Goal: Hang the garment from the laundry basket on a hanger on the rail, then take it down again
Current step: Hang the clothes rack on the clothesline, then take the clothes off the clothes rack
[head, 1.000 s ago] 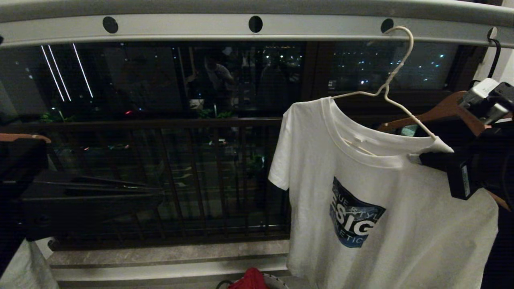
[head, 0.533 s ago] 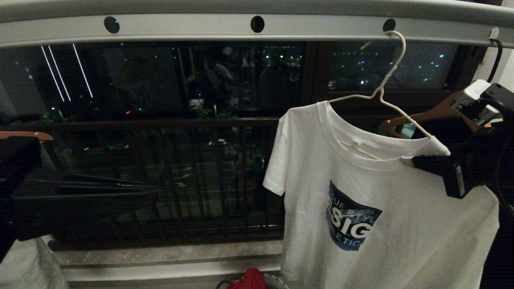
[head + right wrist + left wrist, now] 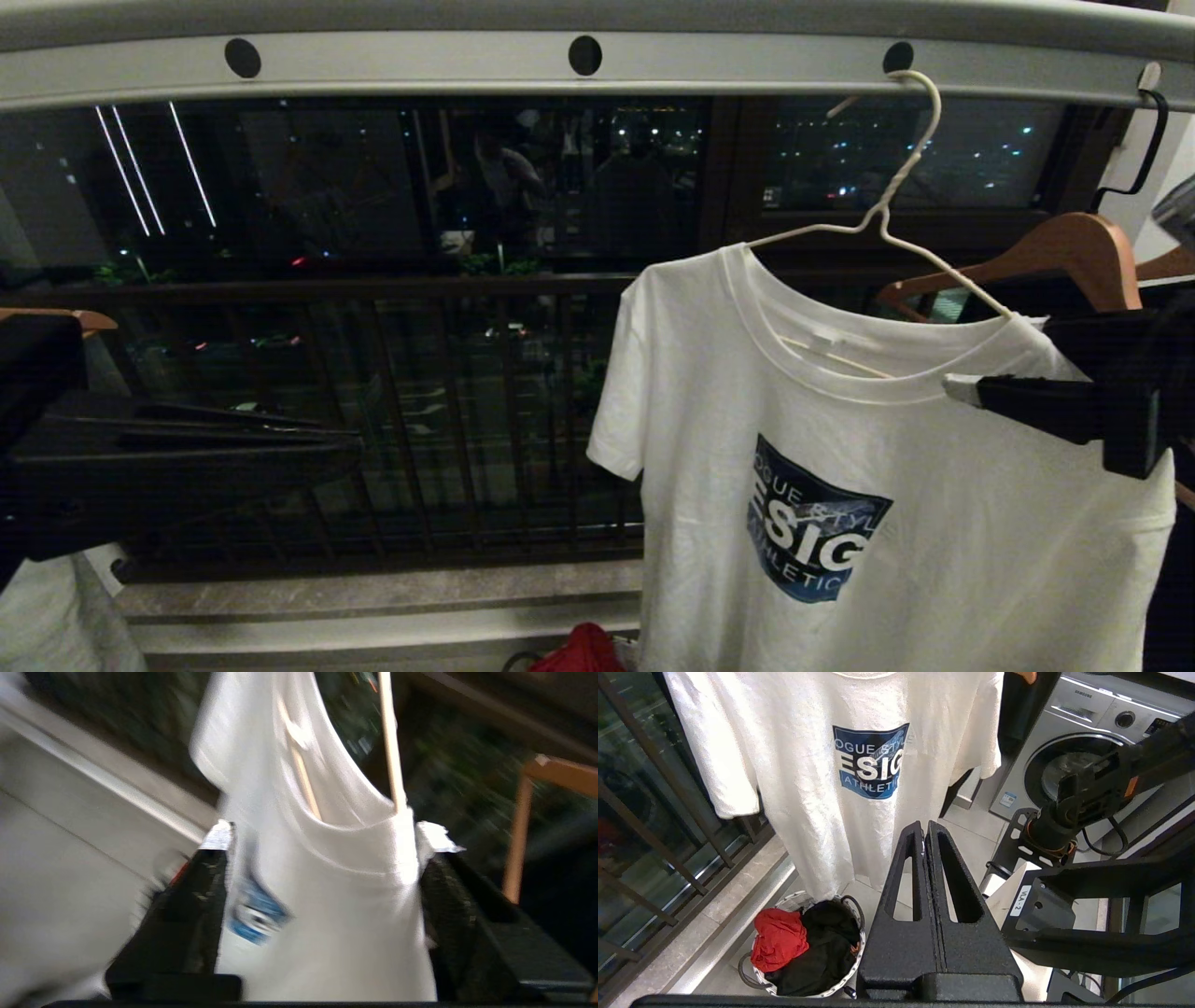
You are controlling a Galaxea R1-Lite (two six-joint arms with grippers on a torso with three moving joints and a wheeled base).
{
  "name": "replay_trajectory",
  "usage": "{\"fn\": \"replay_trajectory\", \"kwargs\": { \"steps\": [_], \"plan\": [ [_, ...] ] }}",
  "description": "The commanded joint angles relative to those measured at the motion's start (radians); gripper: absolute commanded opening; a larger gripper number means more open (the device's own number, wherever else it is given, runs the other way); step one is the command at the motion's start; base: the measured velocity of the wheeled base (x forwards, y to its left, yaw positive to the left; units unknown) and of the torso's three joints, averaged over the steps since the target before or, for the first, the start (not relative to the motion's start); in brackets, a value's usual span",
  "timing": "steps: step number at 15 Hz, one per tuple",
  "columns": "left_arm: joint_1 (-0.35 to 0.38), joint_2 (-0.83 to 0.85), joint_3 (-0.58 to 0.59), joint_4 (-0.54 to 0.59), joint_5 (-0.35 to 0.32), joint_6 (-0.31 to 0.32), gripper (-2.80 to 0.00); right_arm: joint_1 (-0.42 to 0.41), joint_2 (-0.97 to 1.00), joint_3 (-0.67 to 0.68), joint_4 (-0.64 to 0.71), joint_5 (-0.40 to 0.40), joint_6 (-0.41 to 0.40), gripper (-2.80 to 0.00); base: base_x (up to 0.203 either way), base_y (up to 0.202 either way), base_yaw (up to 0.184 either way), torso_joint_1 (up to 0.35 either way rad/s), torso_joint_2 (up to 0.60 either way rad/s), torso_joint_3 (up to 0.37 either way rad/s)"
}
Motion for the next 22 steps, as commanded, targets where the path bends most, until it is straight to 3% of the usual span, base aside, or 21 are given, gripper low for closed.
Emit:
{"fn": "replay_trajectory", "kwargs": {
  "steps": [1,3,4,9,14,17,21,22],
  "plan": [
    [0.000,0.002,0.000,0.002,-0.002,0.000,-2.80,0.000,-0.103,-0.002,0.000,0.041,0.047,0.00,0.000,0.000,0.000,0.000,0.00,0.000],
    [0.000,0.001,0.000,0.002,-0.002,0.000,-2.80,0.000,-0.157,0.003,0.001,0.042,0.088,0.00,0.000,0.000,0.000,0.000,0.00,0.000],
    [0.000,0.004,0.000,0.002,-0.002,-0.003,-2.80,0.000,-0.185,0.005,0.002,0.041,0.112,-2.80,0.000,0.000,0.000,0.000,0.00,0.000],
    [0.000,-0.056,0.011,0.003,-0.003,-0.011,-2.80,-0.001,-0.329,0.035,0.014,0.022,0.163,-2.80,0.000,0.000,0.000,0.000,0.00,0.000],
    [0.027,-0.267,0.170,0.005,0.061,-0.052,-2.80,-0.003,-0.564,0.150,0.039,-0.109,0.227,-2.80,0.000,0.000,0.000,0.000,0.00,0.000],
    [0.195,-0.470,0.282,0.004,0.075,-0.054,-2.80,-0.002,-0.728,0.174,0.163,-0.230,0.234,-2.80,0.000,0.000,0.000,0.000,0.00,0.000],
    [0.512,-0.663,0.340,0.005,0.080,-0.043,-2.80,-0.006,-0.817,0.165,0.286,-0.530,0.235,-2.80,0.000,0.000,0.000,0.000,0.00,0.000],
    [0.554,-0.707,0.353,0.007,0.069,-0.040,-2.80,-0.009,-0.829,0.153,0.322,-0.561,0.235,-2.80,0.000,0.000,0.000,0.000,0.00,0.000]
  ]
}}
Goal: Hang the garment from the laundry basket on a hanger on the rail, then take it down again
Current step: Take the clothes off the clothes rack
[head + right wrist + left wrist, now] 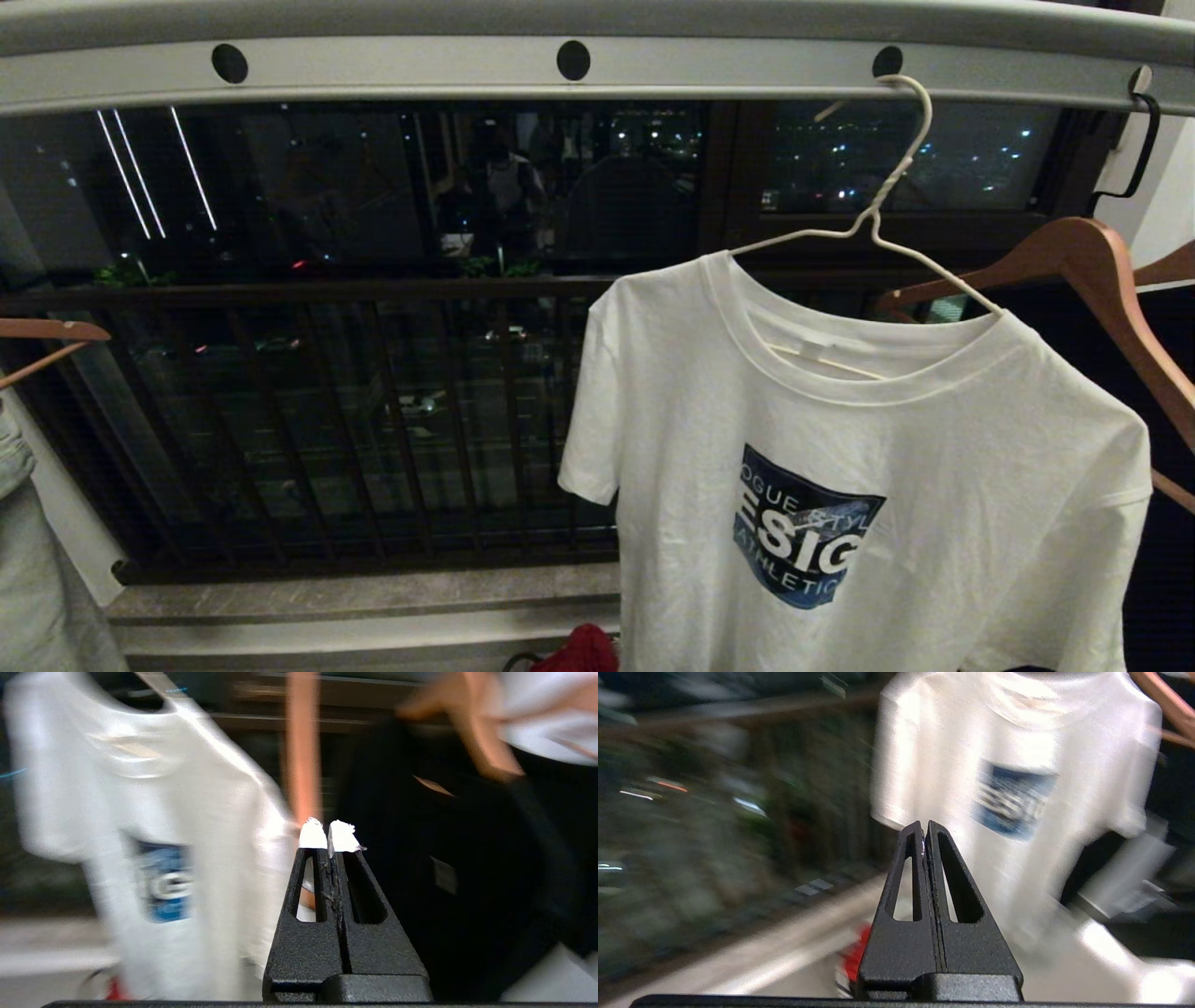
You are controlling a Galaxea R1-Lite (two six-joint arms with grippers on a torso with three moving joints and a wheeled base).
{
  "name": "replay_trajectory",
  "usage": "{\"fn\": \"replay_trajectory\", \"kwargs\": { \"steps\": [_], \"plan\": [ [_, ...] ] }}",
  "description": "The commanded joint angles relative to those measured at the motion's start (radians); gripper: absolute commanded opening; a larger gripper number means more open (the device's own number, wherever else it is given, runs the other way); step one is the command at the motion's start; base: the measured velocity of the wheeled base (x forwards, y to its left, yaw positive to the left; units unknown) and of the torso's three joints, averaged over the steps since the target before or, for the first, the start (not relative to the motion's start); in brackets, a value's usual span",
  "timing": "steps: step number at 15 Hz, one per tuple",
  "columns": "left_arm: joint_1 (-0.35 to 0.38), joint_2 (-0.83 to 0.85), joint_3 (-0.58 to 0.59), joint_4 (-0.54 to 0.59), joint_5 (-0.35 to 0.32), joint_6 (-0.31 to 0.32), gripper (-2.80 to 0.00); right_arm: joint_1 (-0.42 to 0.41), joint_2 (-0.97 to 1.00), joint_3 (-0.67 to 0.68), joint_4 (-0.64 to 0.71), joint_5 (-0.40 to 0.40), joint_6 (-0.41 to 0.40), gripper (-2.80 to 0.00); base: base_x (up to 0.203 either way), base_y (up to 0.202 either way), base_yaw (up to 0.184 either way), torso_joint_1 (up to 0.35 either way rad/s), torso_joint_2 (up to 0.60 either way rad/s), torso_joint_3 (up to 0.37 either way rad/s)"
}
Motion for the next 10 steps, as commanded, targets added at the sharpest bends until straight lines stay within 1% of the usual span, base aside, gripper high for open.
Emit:
{"fn": "replay_trajectory", "kwargs": {
  "steps": [1,3,4,5,6,7,8,10],
  "plan": [
    [0.117,-0.148,0.040,0.004,-0.027,0.002,-2.80,-0.020,-0.052,-0.028,0.075,-0.081,-0.001,-2.80,0.000,0.000,0.000,0.000,0.00,0.000],
    [0.123,-0.153,0.078,0.005,-0.027,0.001,-2.80,-0.086,-0.056,-0.048,0.124,-0.091,-0.004,-2.80,0.000,0.000,0.000,0.000,0.00,0.000],
    [0.123,-0.153,0.099,0.005,-0.022,0.002,-2.80,-0.102,-0.070,-0.049,0.143,-0.094,-0.004,-2.80,0.000,0.000,0.000,0.000,0.00,0.000],
    [0.123,-0.153,0.110,0.005,-0.019,0.000,-2.80,-0.106,-0.081,-0.047,0.166,-0.093,-0.004,-2.80,0.000,0.000,0.000,0.000,0.00,0.000],
    [0.126,-0.154,0.112,0.009,-0.010,-0.002,-2.80,-0.110,-0.105,-0.039,0.224,-0.096,-0.002,-2.80,0.000,0.000,0.000,0.000,0.00,0.000],
    [0.148,-0.157,0.109,0.009,-0.015,0.000,-2.80,-0.115,-0.109,-0.017,0.243,-0.099,0.013,-2.80,0.000,0.000,0.000,0.000,0.00,0.000],
    [0.174,-0.155,0.103,0.006,-0.026,-0.001,-2.80,-0.117,-0.109,0.012,0.244,-0.099,0.041,-2.80,0.000,0.000,0.000,0.000,0.00,0.000],
    [0.179,-0.110,0.064,0.007,-0.035,-0.003,-2.80,-0.117,-0.108,0.080,0.216,-0.098,0.050,-2.80,0.000,0.000,0.000,0.000,0.00,0.000]
  ]
}}
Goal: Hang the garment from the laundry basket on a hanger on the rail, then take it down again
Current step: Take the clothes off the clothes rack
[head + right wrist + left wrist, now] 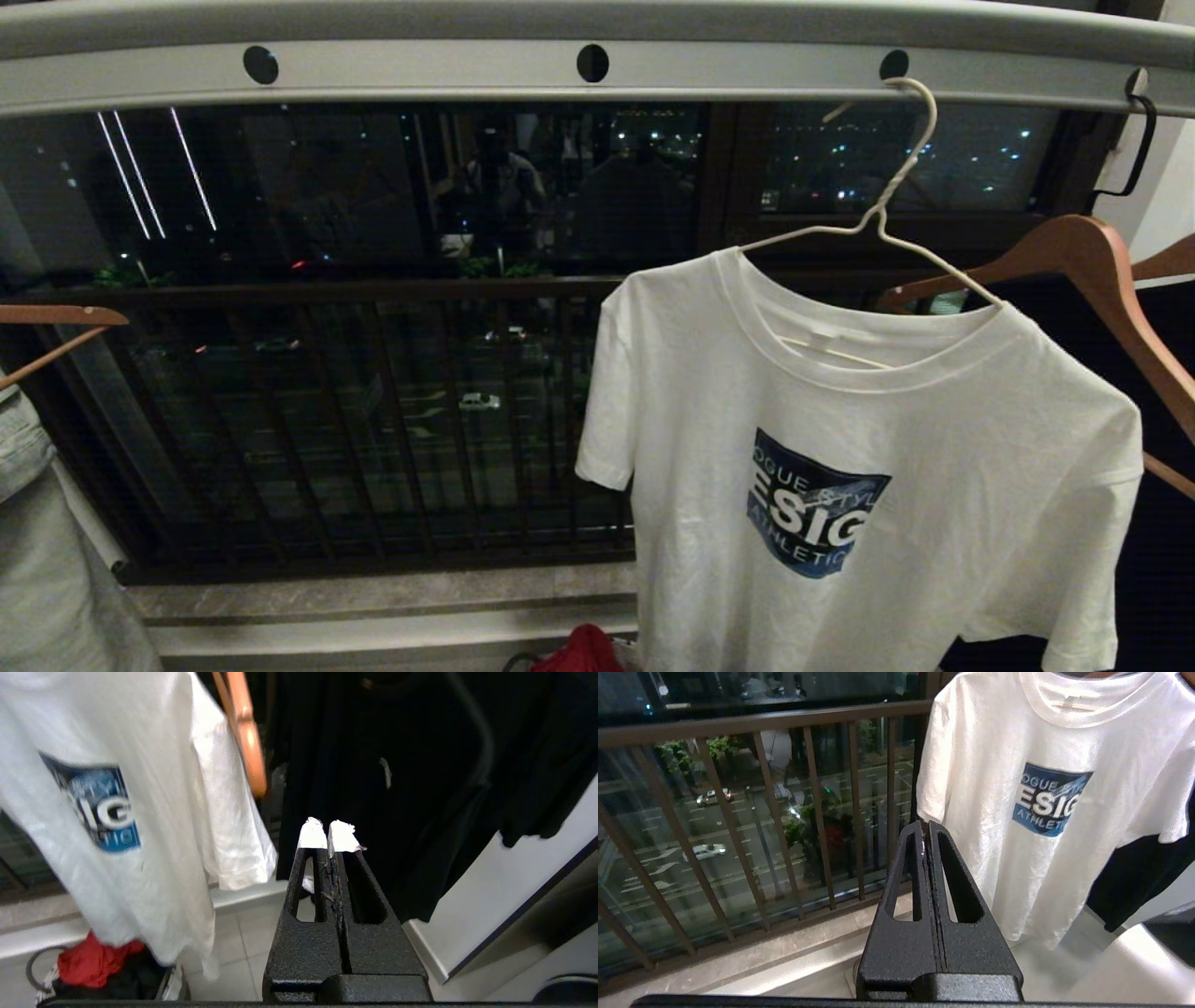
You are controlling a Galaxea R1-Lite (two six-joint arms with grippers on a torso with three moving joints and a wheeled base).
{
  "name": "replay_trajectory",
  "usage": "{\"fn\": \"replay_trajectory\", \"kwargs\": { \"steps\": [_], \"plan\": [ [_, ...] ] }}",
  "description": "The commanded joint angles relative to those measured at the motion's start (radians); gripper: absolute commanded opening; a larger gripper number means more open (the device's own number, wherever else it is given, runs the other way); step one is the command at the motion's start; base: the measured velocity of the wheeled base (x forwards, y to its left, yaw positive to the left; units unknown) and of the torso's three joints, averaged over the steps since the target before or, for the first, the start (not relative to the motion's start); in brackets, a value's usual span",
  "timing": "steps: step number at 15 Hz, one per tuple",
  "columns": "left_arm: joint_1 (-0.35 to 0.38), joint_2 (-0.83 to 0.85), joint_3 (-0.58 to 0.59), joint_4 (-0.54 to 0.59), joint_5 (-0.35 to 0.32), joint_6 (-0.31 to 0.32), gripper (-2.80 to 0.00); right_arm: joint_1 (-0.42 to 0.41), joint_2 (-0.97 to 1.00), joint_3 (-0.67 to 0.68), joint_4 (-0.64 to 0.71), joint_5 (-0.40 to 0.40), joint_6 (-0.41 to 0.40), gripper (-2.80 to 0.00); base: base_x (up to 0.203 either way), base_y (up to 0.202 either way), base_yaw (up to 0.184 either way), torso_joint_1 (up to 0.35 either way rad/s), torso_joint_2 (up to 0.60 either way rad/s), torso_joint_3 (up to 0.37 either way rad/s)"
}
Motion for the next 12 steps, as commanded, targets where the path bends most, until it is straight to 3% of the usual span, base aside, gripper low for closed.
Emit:
{"fn": "replay_trajectory", "kwargs": {
  "steps": [1,7,10,12],
  "plan": [
    [0.010,0.036,-0.025,0.003,-0.005,0.000,-2.80,-0.003,-0.001,0.053,-0.038,0.000,-0.010,-2.80,0.000,0.000,0.000,0.000,0.00,0.000],
    [0.012,-0.077,0.140,0.001,0.005,0.003,-2.80,-0.090,-0.021,0.107,-0.056,-0.005,-0.043,-2.80,0.000,0.000,0.000,0.000,0.00,0.000],
    [0.024,-0.180,0.251,-0.003,0.009,0.004,-2.80,-0.108,-0.073,0.230,-0.085,0.003,-0.036,-2.80,0.000,0.000,0.000,0.000,0.00,0.000],
    [0.027,-0.234,0.285,-0.005,0.022,0.006,-2.80,-0.092,-0.144,0.323,-0.172,0.071,-0.040,-2.80,0.000,0.000,0.000,0.000,0.00,0.000]
  ]
}}
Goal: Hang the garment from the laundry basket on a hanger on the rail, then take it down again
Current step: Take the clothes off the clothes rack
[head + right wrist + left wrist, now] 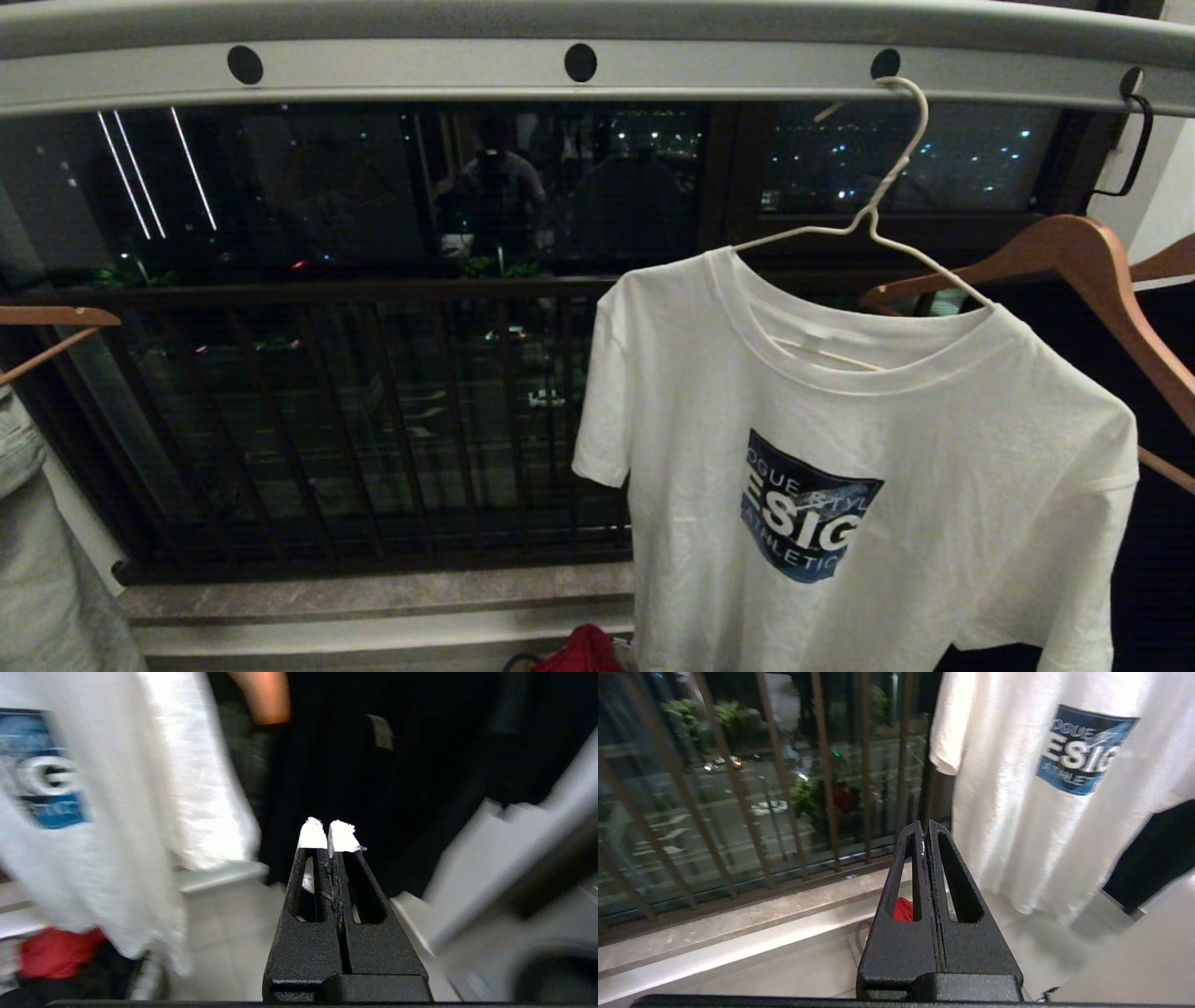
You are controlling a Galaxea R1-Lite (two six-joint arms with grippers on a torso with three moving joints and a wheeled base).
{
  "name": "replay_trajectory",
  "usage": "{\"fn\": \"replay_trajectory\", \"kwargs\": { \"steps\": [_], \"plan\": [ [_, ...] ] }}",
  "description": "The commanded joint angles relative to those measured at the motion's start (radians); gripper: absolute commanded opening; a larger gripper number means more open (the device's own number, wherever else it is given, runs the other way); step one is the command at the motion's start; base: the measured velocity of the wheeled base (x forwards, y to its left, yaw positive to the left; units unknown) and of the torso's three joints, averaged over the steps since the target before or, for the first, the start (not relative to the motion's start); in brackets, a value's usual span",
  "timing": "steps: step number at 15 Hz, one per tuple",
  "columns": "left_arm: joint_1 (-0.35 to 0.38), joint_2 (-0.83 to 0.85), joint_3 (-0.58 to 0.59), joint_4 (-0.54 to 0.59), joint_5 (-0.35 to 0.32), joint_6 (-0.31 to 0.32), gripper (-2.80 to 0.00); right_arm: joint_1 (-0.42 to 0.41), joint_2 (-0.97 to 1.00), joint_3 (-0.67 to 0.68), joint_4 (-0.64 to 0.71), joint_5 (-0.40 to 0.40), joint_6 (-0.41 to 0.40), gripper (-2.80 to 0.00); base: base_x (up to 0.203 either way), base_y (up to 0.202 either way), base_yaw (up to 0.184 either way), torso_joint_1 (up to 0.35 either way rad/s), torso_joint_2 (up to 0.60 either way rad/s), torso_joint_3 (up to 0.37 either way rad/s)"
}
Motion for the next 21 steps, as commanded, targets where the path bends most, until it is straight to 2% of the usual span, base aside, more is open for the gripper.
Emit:
{"fn": "replay_trajectory", "kwargs": {
  "steps": [1,3,6,8,10,12,15,21],
  "plan": [
    [0.002,-0.095,0.044,0.000,0.034,0.003,-2.80,0.017,-0.113,0.116,-0.080,0.114,-0.006,-2.80,0.000,0.000,0.000,0.000,0.00,0.000],
    [0.002,-0.123,0.095,-0.034,0.080,0.040,-2.80,0.022,-0.196,0.206,-0.128,0.215,-0.032,-2.80,0.000,0.000,0.000,0.000,0.00,0.000],
    [0.002,-0.128,0.203,-0.199,0.219,0.103,-2.80,0.024,-0.202,0.353,-0.283,0.256,-0.046,-2.80,0.000,0.000,0.000,0.000,0.00,0.000],
    [0.002,-0.128,0.280,-0.279,0.253,0.155,-2.80,0.024,-0.202,0.451,-0.430,0.314,-0.053,-2.80,0.000,0.000,0.000,0.000,0.00,0.000],
    [0.002,-0.128,0.334,-0.298,0.297,0.220,-2.80,0.024,-0.202,0.508,-0.513,0.340,-0.068,-2.80,0.000,0.000,0.000,0.000,0.00,0.000],
    [0.002,-0.128,0.395,-0.319,0.304,0.240,-2.80,0.024,-0.202,0.508,-0.501,0.343,-0.076,-2.80,0.000,0.000,0.000,0.000,0.00,0.000],
    [0.002,-0.128,0.463,-0.413,0.307,0.256,-2.80,0.024,-0.202,0.508,-0.462,0.342,-0.068,-2.80,0.000,0.000,0.000,0.000,0.00,0.000],
    [0.002,-0.128,0.463,-0.376,0.306,0.211,-2.80,0.024,-0.202,0.508,-0.462,0.342,-0.051,-2.80,0.000,0.000,0.000,0.000,0.00,0.000]
  ]
}}
